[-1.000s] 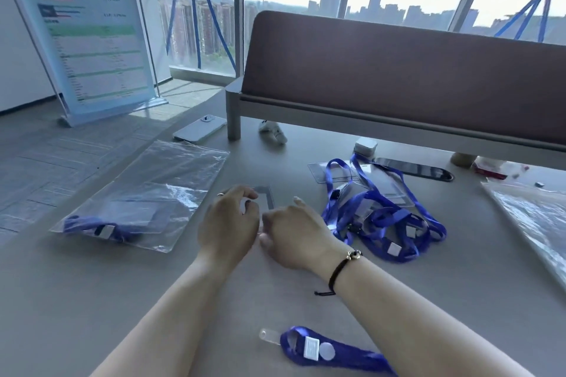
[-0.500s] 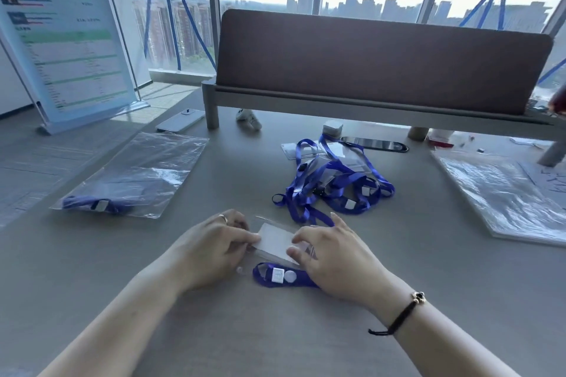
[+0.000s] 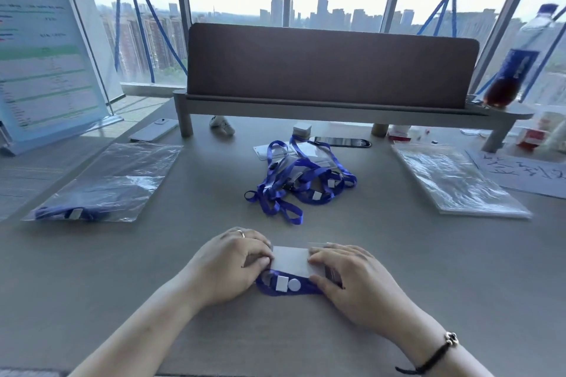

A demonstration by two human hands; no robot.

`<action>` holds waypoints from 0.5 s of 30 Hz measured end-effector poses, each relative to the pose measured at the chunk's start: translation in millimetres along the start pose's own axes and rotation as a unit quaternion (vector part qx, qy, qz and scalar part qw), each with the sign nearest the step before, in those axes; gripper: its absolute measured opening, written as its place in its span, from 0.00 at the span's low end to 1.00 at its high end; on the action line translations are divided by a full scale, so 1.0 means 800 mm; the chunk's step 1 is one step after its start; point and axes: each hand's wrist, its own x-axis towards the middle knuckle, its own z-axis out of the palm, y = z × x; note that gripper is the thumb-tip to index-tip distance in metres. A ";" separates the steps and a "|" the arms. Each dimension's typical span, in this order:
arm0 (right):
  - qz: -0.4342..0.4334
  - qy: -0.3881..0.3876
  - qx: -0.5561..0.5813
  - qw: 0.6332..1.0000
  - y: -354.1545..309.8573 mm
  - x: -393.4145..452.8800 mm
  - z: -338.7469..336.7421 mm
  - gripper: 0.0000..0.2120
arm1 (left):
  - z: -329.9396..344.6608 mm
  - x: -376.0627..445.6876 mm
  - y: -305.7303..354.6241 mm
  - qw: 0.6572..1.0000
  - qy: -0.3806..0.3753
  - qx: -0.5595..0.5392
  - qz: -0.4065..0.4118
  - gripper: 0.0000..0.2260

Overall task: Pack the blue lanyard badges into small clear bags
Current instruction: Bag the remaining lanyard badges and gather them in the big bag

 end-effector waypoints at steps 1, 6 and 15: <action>-0.004 0.002 -0.003 1.000 0.000 0.000 -0.002 0.19 | 0.001 0.004 0.006 1.000 0.001 0.006 -0.003 0.08; 0.019 0.046 0.024 0.998 0.014 0.006 -0.026 0.15 | 0.004 0.037 0.034 1.000 0.012 -0.027 -0.002 0.07; 0.183 0.140 0.055 0.971 0.141 0.007 -0.059 0.16 | 0.046 0.138 0.102 0.994 -0.086 -0.043 0.047 0.09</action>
